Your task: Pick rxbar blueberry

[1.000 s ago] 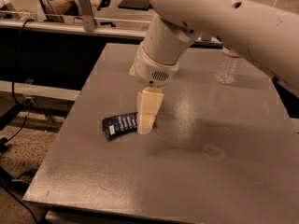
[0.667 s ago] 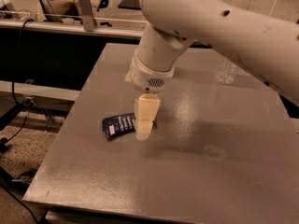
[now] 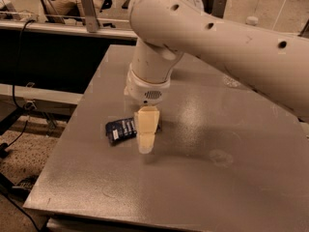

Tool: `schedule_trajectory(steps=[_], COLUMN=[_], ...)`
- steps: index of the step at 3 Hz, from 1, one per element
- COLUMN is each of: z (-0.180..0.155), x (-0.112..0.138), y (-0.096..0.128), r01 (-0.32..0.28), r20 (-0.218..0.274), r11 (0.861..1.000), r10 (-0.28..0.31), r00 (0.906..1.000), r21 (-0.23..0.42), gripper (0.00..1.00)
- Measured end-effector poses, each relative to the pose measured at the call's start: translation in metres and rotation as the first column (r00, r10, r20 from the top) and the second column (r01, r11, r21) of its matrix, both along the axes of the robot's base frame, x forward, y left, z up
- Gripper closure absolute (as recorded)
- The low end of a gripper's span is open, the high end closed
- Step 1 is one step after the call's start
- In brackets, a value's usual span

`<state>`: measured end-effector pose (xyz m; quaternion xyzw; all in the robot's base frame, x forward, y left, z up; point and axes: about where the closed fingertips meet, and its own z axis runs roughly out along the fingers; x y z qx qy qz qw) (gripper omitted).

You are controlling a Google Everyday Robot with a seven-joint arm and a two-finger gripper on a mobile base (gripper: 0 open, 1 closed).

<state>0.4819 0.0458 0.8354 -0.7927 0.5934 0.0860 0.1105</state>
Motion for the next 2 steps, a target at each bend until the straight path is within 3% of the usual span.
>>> schedule_trajectory(steps=[1,2], z=[-0.0077,-0.0139], x=[-0.0011,-0.0030], y=[0.0034,0.0048], r01=[-0.017,-0.036], r20=[-0.008,-0.028], r11=[1.000,0.998], r10=[0.017,0.035], r00=[0.9998,0.9990], r21=[-0.025,-0.056], gripper=[0.00,0.17])
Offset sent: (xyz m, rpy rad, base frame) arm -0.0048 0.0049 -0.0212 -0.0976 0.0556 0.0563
